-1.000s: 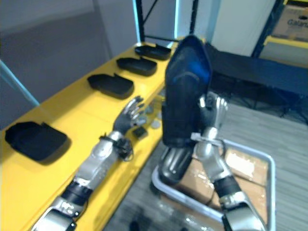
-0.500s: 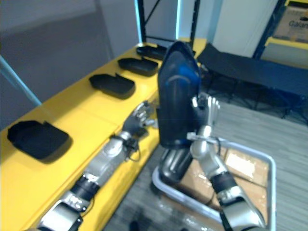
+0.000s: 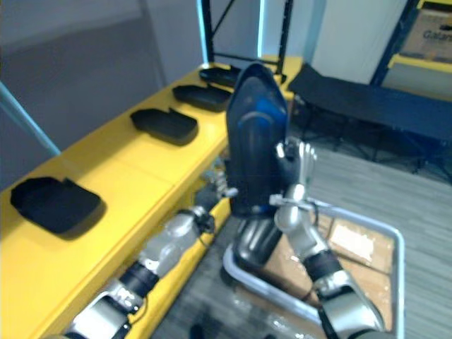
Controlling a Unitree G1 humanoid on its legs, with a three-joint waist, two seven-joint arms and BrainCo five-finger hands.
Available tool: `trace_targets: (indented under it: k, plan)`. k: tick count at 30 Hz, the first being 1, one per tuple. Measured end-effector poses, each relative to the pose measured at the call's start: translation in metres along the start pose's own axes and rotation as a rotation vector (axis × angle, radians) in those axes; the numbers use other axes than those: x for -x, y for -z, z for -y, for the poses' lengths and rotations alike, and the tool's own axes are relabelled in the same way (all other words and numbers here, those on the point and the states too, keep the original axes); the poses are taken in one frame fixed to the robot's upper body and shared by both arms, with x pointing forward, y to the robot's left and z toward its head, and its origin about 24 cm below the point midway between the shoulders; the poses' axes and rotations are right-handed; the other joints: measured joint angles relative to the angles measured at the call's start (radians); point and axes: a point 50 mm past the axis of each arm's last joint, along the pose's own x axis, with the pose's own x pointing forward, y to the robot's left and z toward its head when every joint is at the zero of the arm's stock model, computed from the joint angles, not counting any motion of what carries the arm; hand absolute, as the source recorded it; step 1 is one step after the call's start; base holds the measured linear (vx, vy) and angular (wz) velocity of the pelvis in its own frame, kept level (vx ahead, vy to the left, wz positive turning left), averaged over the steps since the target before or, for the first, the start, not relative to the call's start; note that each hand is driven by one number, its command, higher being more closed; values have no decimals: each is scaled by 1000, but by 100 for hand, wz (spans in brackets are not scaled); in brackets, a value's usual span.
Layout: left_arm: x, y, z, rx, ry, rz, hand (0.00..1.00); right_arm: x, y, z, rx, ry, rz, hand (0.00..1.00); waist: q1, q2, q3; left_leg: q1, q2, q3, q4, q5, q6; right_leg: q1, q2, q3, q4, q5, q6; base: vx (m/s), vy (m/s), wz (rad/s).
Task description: Walk over and take plastic housings, then place them on the shelf
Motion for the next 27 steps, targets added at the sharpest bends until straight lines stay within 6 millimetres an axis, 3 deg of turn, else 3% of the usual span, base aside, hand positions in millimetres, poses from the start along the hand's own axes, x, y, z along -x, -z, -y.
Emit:
trace_targets:
  k: [6, 7, 19, 27]
  plan:
    - [0, 2, 0, 7, -34, 23, 0, 4, -6, -8, -41, -20, -7, 100, 1, 0, 0, 0, 0, 0, 0, 0, 0, 0, 0, 0, 0, 0, 0, 0, 0, 0]
    - [0, 3, -2, 9, -50, 28, 100, 7, -9, -13, -51, -36, -5, 100, 1, 0, 0, 0, 0, 0, 0, 0, 0, 0, 0, 0, 0, 0, 0, 0, 0, 0]
    - [3, -2, 0, 36, -110, 163, 100, 22, -11, -26, -149, -32, -107, 100, -2, 0, 0, 0, 3, 0, 0, 0, -1, 5, 0, -1, -13, -1, -1, 0, 0, 0]
    - [3, -1, -3, 44, -132, 160, 100, 32, -16, -30, -186, -2, -129, 100, -3, 0, 0, 0, 4, -1, 0, -1, -1, 6, -3, -2, -13, -1, -2, 0, 0, 0]
